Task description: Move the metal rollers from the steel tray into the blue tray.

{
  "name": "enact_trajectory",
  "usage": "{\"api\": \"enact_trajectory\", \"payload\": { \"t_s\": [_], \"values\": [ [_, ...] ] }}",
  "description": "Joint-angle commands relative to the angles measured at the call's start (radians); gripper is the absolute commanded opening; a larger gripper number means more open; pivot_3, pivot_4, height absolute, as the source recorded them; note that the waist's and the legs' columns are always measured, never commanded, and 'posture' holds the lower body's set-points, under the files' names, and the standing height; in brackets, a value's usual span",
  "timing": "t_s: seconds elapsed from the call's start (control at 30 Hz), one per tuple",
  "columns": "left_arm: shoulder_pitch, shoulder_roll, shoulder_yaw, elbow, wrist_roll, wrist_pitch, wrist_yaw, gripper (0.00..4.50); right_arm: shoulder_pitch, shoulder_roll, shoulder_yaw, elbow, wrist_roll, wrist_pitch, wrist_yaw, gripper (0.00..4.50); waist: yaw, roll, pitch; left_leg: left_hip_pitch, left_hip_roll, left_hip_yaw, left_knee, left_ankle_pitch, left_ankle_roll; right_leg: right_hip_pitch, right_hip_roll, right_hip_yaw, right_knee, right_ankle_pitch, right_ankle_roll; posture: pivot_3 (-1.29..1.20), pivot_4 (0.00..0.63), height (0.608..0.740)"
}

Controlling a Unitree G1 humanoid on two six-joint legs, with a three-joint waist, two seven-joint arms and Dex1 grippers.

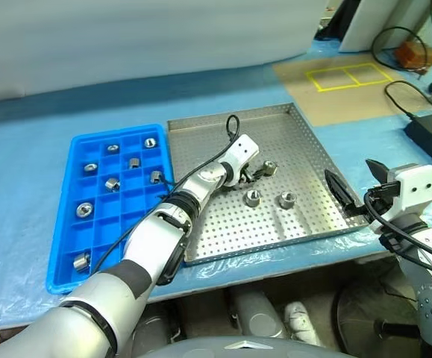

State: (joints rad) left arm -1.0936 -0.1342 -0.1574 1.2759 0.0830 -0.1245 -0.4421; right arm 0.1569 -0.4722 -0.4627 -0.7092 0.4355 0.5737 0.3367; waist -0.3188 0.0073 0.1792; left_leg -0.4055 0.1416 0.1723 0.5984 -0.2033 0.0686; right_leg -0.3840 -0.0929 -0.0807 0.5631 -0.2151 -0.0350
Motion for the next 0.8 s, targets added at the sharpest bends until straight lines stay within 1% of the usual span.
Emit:
{"api": "enact_trajectory", "payload": {
  "t_s": [0.03, 0.1, 0.17, 0.27, 0.4, 0.47, 0.57, 0.8],
  "values": [
    [-0.018, 0.001, 0.018, 0.010, 0.015, -0.004, 0.045, 3.79, 0.006, -0.002, -0.036, -0.046, 0.017, -0.013, -0.012, 4.50, -0.025, 0.001, 0.000, 0.000, 0.000, -0.001, 0.000, 0.000, 0.000, 0.001, 0.000, 0.000, -0.003, 0.000, 0.001, -0.82, 0.150, 0.740],
    [-0.014, 0.011, 0.019, 0.014, 0.024, -0.002, 0.057, 3.79, 0.002, -0.004, -0.031, -0.040, 0.015, -0.017, -0.014, 4.50, -0.054, 0.001, -0.001, -0.002, -0.002, -0.002, 0.000, -0.002, 0.003, 0.003, 0.000, -0.001, -0.010, 0.002, 0.003, -0.82, 0.150, 0.740],
    [0.001, 0.020, 0.020, 0.019, 0.029, 0.007, 0.052, 3.79, -0.010, -0.009, -0.022, -0.030, 0.014, -0.020, -0.013, 4.50, -0.075, 0.002, -0.001, -0.003, -0.005, -0.003, 0.000, -0.003, 0.005, 0.003, -0.003, -0.001, -0.011, 0.003, 0.005, -0.80, 0.150, 0.740],
    [0.017, 0.024, 0.038, 0.014, 0.019, 0.006, 0.032, 3.79, -0.029, -0.017, -0.010, -0.011, 0.012, -0.023, -0.004, 4.50, -0.094, 0.003, -0.002, -0.005, -0.007, -0.004, 0.000, -0.005, 0.008, 0.003, -0.005, -0.001, -0.013, 0.004, 0.007, -0.78, 0.150, 0.740],
    [0.005, 0.000, 0.080, -0.007, -0.018, 0.011, -0.028, 3.79, -0.052, -0.029, 0.009, 0.021, 0.002, -0.028, 0.014, 4.50, -0.099, 0.003, -0.002, -0.007, -0.008, -0.004, 0.000, -0.006, 0.010, 0.003, -0.008, -0.003, -0.013, 0.005, 0.010, -0.76, 0.150, 0.740],
    [-0.004, 0.009, 0.074, -0.008, 0.004, 0.007, 0.004, 3.79, -0.059, -0.033, 0.018, 0.031, -0.003, -0.031, 0.019, 4.50, -0.099, 0.004, -0.002, -0.007, -0.010, -0.004, 0.000, -0.007, 0.011, 0.003, -0.009, -0.003, -0.013, 0.004, 0.011, -0.75, 0.150, 0.740],
    [-0.012, 0.046, 0.093, -0.015, 0.006, -0.001, 0.057, 3.79, -0.067, -0.033, 0.029, 0.046, -0.009, -0.038, 0.025, 4.50, -0.103, 0.004, -0.002, -0.008, -0.011, -0.004, 0.000, -0.007, 0.013, 0.003, -0.012, -0.004, -0.013, 0.005, 0.011, -0.74, 0.150, 0.740],
    [0.025, 0.129, 0.109, -0.041, 0.001, 0.016, 0.093, 3.79, -0.079, -0.033, 0.043, 0.072, -0.016, -0.052, 0.037, 4.50, -0.111, 0.004, -0.002, -0.012, -0.014, -0.004, 0.001, -0.008, 0.014, -0.001, -0.015, -0.004, -0.013, 0.009, 0.010, -0.71, 0.150, 0.740]
  ]
}}
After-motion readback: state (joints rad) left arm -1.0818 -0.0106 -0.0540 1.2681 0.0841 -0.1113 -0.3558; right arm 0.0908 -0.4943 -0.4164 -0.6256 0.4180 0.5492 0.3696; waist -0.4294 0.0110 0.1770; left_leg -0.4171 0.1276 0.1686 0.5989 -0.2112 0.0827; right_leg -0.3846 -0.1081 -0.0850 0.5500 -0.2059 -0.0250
